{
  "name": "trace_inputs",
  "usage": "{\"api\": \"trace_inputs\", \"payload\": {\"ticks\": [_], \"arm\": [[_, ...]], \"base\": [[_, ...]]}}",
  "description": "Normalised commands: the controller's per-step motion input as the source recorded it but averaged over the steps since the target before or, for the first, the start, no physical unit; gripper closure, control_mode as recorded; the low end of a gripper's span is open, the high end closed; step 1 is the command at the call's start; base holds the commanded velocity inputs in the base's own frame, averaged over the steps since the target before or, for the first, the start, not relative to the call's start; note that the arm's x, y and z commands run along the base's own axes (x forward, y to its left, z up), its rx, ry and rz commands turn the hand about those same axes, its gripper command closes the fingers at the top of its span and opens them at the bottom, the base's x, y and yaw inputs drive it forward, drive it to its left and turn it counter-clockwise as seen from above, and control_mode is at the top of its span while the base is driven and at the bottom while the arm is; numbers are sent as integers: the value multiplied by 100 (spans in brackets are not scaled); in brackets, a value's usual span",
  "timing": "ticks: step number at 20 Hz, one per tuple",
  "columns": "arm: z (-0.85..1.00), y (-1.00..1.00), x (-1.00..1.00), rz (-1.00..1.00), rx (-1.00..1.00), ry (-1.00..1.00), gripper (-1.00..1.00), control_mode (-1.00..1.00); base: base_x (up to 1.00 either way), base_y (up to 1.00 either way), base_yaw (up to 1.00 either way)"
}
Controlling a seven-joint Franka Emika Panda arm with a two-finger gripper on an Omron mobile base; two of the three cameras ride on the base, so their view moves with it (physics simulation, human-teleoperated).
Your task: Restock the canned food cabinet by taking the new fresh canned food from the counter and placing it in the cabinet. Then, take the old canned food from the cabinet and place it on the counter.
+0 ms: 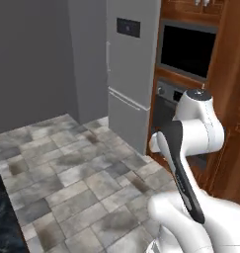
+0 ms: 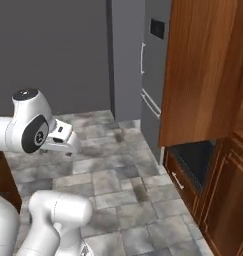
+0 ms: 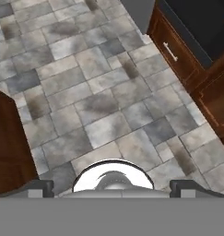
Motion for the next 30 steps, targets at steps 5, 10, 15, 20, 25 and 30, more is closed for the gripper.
{"api": "trace_inputs", "payload": {"ticks": [5, 10, 15, 20, 25, 30], "arm": [[0, 0, 0, 0, 0, 0, -100, 100], [0, 0, 0, 0, 0, 0, -100, 100], [0, 0, 0, 0, 0, 0, -100, 100], [0, 0, 0, 0, 0, 0, -100, 100], [0, 0, 0, 0, 0, 0, -100, 100], [0, 0, 0, 0, 0, 0, -100, 100]], "base": [[0, 0, 95], [0, 0, 99], [7, 0, 100], [29, 0, 91], [35, 0, 86], [50, 0, 79]]}}
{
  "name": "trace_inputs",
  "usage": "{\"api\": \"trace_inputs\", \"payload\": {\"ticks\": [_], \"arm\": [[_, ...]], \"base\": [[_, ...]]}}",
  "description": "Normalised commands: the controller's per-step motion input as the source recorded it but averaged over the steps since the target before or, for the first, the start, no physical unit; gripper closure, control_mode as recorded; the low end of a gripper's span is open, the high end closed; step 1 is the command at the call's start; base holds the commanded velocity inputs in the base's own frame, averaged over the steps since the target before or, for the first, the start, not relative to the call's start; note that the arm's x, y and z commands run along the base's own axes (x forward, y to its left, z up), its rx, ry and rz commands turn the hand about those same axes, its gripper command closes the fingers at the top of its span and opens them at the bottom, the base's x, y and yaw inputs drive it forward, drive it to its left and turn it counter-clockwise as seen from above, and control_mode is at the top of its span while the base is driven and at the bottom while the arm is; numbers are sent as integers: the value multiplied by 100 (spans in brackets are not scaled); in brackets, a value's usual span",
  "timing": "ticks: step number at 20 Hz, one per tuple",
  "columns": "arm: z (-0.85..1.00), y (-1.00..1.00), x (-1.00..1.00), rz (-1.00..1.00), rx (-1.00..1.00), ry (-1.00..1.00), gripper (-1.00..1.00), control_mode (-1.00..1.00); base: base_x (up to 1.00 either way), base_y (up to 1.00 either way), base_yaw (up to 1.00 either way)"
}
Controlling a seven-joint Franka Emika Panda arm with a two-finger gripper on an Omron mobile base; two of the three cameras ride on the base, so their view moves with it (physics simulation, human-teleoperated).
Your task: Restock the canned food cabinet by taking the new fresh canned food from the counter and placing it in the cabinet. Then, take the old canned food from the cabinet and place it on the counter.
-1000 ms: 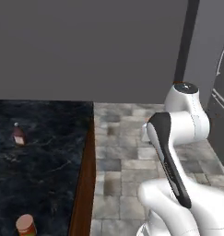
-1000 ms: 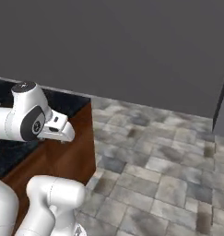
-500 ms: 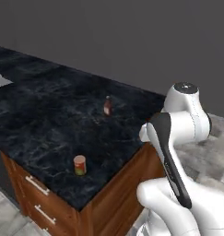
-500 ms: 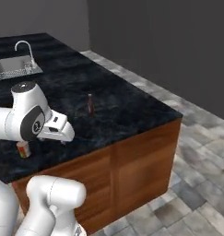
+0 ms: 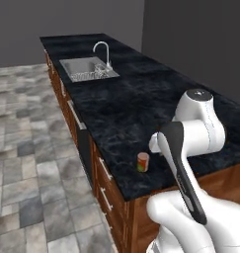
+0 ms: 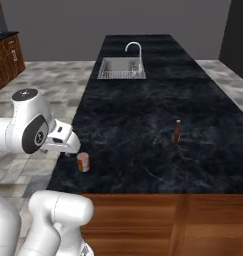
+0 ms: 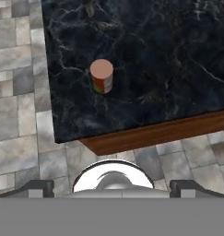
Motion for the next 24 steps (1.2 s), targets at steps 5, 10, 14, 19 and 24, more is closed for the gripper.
{"api": "trace_inputs", "payload": {"ticks": [5, 10, 14, 19, 24], "arm": [[0, 0, 0, 0, 0, 0, -100, 100], [0, 0, 0, 0, 0, 0, -100, 100], [-39, -18, 45, 12, 0, 1, -100, -100], [-71, -15, 77, 6, 0, 4, -100, -100], [-69, -1, 65, 3, 0, 4, -100, -100]], "base": [[50, -12, 22], [38, -15, 16], [0, 0, 0], [0, 0, 0], [0, 0, 0]]}}
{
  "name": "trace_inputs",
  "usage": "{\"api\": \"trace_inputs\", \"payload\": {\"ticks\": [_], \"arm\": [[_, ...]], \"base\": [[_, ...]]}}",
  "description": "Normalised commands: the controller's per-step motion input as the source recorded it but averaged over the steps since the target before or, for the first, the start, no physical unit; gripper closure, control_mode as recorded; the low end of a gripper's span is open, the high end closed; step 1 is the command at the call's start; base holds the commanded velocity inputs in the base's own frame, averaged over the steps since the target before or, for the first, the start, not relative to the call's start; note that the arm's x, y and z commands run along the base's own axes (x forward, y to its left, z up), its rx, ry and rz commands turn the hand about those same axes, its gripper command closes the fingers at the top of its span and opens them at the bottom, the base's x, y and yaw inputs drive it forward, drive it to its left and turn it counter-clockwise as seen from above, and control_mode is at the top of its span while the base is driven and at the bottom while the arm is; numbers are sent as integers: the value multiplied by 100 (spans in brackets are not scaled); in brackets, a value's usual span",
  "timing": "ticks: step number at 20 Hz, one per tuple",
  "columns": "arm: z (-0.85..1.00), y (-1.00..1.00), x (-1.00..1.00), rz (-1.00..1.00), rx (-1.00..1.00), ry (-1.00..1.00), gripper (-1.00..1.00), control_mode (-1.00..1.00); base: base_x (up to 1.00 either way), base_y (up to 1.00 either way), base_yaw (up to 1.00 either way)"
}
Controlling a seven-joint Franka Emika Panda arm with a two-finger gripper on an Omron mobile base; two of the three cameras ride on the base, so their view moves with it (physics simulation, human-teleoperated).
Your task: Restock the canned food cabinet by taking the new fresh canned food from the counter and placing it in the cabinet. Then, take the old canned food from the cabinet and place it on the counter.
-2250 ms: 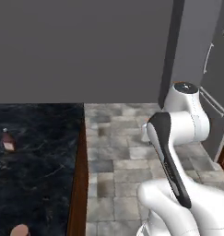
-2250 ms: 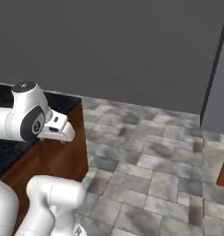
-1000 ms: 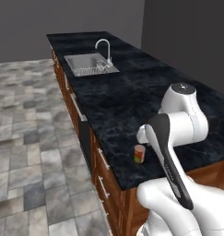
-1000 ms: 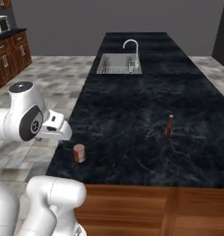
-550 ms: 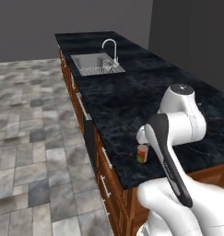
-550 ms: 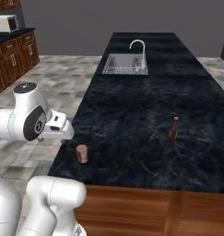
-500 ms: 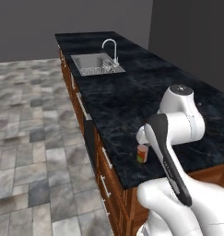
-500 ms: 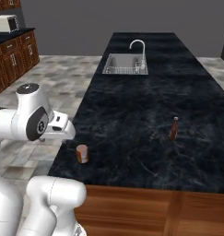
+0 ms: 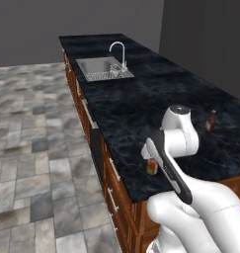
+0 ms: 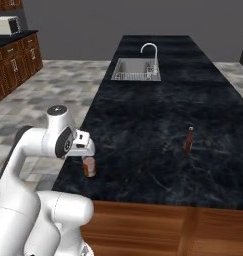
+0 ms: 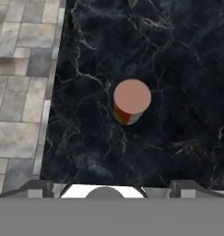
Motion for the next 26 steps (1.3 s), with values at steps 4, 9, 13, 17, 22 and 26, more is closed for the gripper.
{"api": "trace_inputs", "payload": {"ticks": [4, 9, 13, 17, 22, 26], "arm": [[-54, -6, 34, 0, 0, 4, -100, -100], [-28, -3, 16, 0, 0, 2, -100, -100], [-15, 0, 10, 0, 0, 1, -100, -100], [-20, -1, 19, 0, 0, 1, -100, -100], [-14, 0, 31, 0, 0, 7, -100, -100], [-10, 0, 31, 0, 0, 8, -100, -100]], "base": [[0, 0, 0], [0, 0, 0], [0, 0, 0], [0, 0, 0], [0, 0, 0], [0, 0, 0]]}}
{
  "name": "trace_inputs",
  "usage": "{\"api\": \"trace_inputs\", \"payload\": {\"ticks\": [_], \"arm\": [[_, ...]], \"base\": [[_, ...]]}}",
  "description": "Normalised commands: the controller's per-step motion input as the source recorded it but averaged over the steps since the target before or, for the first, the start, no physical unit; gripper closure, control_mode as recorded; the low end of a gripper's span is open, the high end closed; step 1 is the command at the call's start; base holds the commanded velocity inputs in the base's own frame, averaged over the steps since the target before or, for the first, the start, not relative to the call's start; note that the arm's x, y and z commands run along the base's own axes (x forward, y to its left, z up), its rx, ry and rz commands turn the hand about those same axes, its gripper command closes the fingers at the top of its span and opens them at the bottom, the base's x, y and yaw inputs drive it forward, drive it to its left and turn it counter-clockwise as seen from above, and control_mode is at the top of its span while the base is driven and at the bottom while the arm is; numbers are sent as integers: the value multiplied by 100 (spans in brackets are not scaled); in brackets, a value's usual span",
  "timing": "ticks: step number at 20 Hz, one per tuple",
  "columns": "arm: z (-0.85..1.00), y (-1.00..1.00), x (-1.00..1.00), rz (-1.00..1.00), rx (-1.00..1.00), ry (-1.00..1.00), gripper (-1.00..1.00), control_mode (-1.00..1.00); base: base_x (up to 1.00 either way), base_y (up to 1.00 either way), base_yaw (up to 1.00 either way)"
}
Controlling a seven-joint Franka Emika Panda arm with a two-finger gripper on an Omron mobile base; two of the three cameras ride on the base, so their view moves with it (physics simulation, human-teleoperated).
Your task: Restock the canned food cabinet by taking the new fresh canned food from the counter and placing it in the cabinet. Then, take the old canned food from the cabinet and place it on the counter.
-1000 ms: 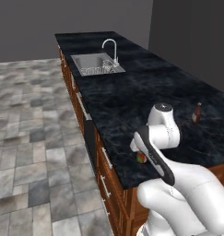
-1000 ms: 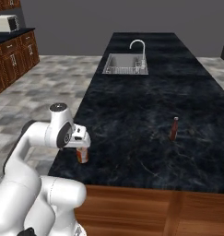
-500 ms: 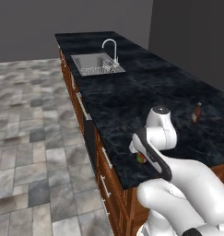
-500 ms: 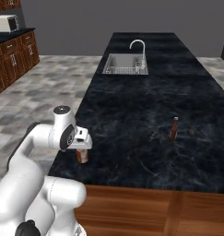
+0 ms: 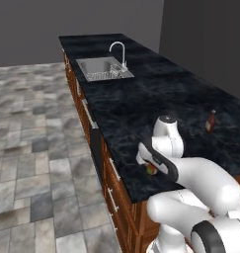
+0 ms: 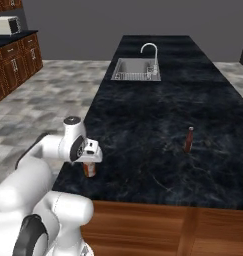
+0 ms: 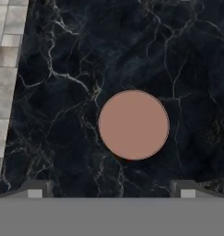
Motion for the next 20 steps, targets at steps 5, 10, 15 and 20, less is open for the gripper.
{"api": "trace_inputs", "payload": {"ticks": [5, 10, 15, 20], "arm": [[-7, 0, 25, 0, 0, 7, -100, -100], [-9, 0, 21, -1, 0, 7, -100, -100], [-17, -3, 8, -5, 0, 9, -100, -100], [-13, -3, 0, -4, 0, 8, -100, -100]], "base": [[0, 0, 0], [0, 0, 0], [0, 0, 0], [0, 0, 0]]}}
